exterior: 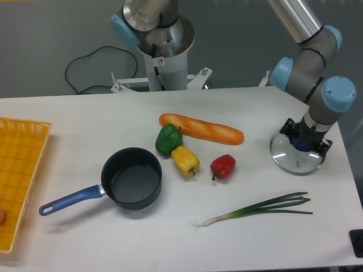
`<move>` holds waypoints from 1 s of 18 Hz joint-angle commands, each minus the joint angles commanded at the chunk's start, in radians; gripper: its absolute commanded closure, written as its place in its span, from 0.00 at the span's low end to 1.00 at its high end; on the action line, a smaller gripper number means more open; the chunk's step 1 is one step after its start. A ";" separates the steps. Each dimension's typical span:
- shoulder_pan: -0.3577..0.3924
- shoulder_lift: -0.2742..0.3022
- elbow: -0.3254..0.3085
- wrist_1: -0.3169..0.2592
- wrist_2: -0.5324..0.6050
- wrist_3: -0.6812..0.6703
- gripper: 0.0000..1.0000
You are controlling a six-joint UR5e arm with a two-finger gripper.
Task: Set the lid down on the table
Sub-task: 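Open the gripper to release the lid knob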
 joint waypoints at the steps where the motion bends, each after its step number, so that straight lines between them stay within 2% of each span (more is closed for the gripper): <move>1: 0.000 0.000 0.000 0.000 0.000 0.000 0.39; 3: 0.000 0.000 0.000 0.000 0.000 0.000 0.39; 5: 0.000 0.000 0.000 0.000 0.000 0.002 0.33; 8: 0.000 0.000 0.000 0.000 0.000 0.002 0.29; 18: 0.000 0.008 0.002 0.000 0.000 0.002 0.26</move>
